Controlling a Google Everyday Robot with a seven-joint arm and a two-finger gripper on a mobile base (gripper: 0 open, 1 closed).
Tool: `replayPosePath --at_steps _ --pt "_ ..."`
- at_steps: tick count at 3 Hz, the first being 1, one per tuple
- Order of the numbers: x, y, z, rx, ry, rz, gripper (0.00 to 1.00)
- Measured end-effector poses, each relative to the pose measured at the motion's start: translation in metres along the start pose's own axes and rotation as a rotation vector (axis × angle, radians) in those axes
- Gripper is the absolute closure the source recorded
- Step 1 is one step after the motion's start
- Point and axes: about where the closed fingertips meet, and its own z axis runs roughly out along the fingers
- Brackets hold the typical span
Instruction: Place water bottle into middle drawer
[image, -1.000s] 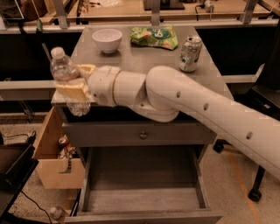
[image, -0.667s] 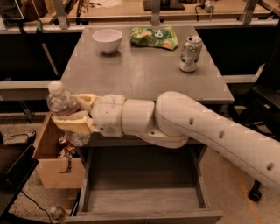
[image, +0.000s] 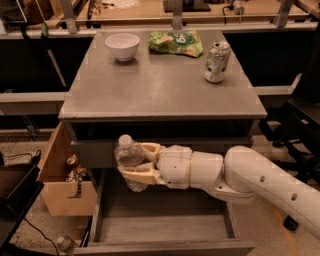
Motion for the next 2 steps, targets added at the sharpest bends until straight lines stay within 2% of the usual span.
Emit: replayPosePath --at_steps 1,2 --pt "0.0611 -0.0454 -0.0115 0.031 0.030 0.020 1.00" --pt "0.0614 -0.0458 -0.0089 0.028 0.032 0.019 1.00"
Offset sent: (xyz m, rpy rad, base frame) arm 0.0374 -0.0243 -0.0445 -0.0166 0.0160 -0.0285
